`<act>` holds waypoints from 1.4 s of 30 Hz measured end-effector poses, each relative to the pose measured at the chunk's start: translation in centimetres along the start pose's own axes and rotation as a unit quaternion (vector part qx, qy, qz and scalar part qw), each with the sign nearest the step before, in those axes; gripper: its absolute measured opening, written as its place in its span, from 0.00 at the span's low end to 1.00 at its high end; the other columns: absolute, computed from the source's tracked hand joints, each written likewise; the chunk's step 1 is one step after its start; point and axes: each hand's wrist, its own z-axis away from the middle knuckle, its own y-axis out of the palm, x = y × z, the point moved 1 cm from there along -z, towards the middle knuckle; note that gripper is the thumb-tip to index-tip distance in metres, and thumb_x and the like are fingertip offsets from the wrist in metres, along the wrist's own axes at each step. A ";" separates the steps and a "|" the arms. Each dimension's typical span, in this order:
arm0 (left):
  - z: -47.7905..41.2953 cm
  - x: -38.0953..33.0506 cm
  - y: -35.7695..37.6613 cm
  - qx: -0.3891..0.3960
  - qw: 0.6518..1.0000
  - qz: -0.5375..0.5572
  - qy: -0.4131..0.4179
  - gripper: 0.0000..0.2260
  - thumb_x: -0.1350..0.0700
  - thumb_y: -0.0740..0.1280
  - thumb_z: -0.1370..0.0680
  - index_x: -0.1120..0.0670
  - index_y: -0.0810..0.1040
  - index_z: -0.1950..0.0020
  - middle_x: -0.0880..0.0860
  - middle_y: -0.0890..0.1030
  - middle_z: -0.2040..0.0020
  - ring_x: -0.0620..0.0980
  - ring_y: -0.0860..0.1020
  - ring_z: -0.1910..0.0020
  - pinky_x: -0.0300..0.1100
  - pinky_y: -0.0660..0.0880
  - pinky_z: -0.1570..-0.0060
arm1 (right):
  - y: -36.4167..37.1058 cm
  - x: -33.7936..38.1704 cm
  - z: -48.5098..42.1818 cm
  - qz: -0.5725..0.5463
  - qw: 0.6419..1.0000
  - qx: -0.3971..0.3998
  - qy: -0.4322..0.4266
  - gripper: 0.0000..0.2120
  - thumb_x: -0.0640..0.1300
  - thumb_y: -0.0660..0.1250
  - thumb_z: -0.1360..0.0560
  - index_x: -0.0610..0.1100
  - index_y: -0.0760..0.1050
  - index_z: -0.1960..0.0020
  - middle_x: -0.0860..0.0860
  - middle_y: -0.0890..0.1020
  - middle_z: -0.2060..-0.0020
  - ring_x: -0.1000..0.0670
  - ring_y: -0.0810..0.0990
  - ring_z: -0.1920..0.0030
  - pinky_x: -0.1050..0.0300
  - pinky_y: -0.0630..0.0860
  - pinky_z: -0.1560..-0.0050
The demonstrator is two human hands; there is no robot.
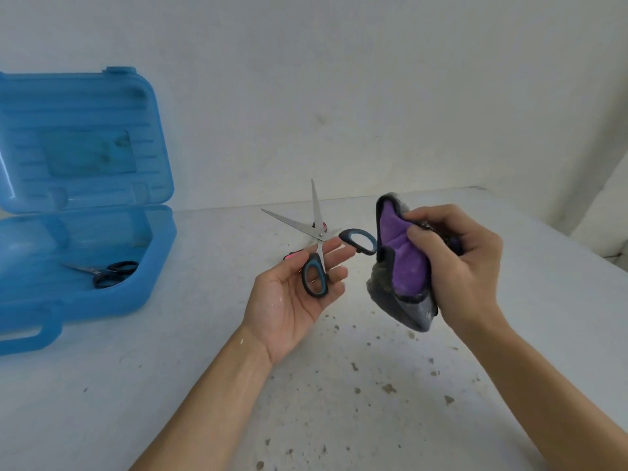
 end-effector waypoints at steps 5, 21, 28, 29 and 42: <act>-0.4 0.1 -0.3 -0.019 0.999 -0.044 0.015 0.19 0.57 0.56 0.19 0.65 0.82 0.40 0.59 0.81 0.58 0.48 0.71 0.72 0.39 0.67 0.73 | 0.5 0.3 0.4 0.033 0.999 -0.007 -0.027 0.08 0.38 0.70 0.27 0.50 0.83 0.53 0.50 0.84 0.55 0.53 0.82 0.53 0.65 0.76 0.53; -0.3 0.4 -0.5 -0.130 0.918 -0.359 0.104 0.09 0.55 0.67 0.18 0.55 0.87 0.47 0.52 0.67 0.71 0.47 0.58 0.75 0.37 0.56 0.75 | 1.5 -0.6 1.3 0.266 0.920 0.057 -0.281 0.12 0.32 0.77 0.29 0.38 0.86 0.46 0.45 0.81 0.52 0.55 0.77 0.56 0.69 0.75 0.55; 0.0 0.3 0.1 -0.124 0.939 -0.313 0.073 0.14 0.62 0.60 0.20 0.53 0.79 0.62 0.54 0.67 0.71 0.48 0.56 0.74 0.40 0.50 0.72 | 2.1 -1.6 1.5 0.294 0.905 0.116 -0.284 0.09 0.36 0.75 0.26 0.39 0.86 0.46 0.46 0.80 0.52 0.54 0.77 0.57 0.62 0.77 0.59; 0.0 0.3 0.1 -0.126 0.941 -0.307 0.068 0.14 0.62 0.60 0.20 0.53 0.75 0.64 0.55 0.67 0.70 0.48 0.55 0.74 0.41 0.50 0.72 | 2.1 -1.7 1.5 0.296 0.903 0.121 -0.286 0.10 0.38 0.73 0.26 0.40 0.86 0.46 0.47 0.79 0.52 0.52 0.78 0.57 0.57 0.79 0.60; 0.6 0.6 0.5 -0.098 0.942 -0.314 0.066 0.13 0.60 0.55 0.19 0.54 0.70 0.62 0.53 0.66 0.70 0.47 0.55 0.75 0.43 0.48 0.69 | 3.8 -2.7 2.3 0.325 0.866 0.143 -0.351 0.07 0.34 0.74 0.29 0.41 0.86 0.52 0.46 0.78 0.59 0.49 0.75 0.61 0.57 0.72 0.66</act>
